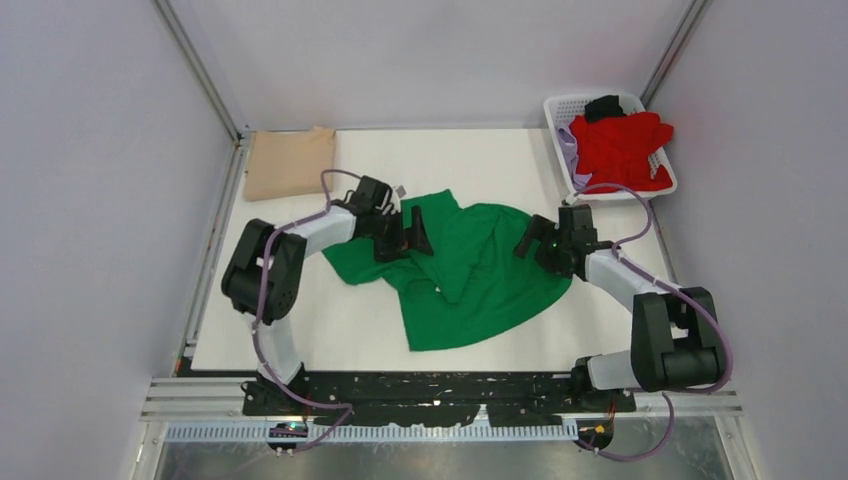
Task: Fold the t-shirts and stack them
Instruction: Flatten out the tshirt
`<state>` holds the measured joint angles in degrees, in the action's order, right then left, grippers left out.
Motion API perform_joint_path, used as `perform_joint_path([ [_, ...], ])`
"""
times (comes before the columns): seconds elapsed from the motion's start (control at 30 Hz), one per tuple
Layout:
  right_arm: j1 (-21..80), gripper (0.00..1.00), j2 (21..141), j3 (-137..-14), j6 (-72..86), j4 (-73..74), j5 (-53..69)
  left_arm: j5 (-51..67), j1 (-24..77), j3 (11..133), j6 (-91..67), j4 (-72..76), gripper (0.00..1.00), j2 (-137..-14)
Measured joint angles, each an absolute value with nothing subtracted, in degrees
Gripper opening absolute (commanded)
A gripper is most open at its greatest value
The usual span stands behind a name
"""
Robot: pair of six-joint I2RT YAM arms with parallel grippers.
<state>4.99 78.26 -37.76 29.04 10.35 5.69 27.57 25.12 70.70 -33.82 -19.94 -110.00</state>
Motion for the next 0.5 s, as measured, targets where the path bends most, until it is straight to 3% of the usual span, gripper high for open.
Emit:
perform_joint_path([
  [0.27,13.54,0.95,78.06,-36.60,28.16,10.41,4.78,29.39,26.70,44.38,-35.29,-17.39,1.00,-88.36],
  [0.5,15.33,0.95,65.49,-34.22,27.31,12.88,-0.78,21.91,27.55,43.03,-35.77,-28.53,1.00,-79.20],
])
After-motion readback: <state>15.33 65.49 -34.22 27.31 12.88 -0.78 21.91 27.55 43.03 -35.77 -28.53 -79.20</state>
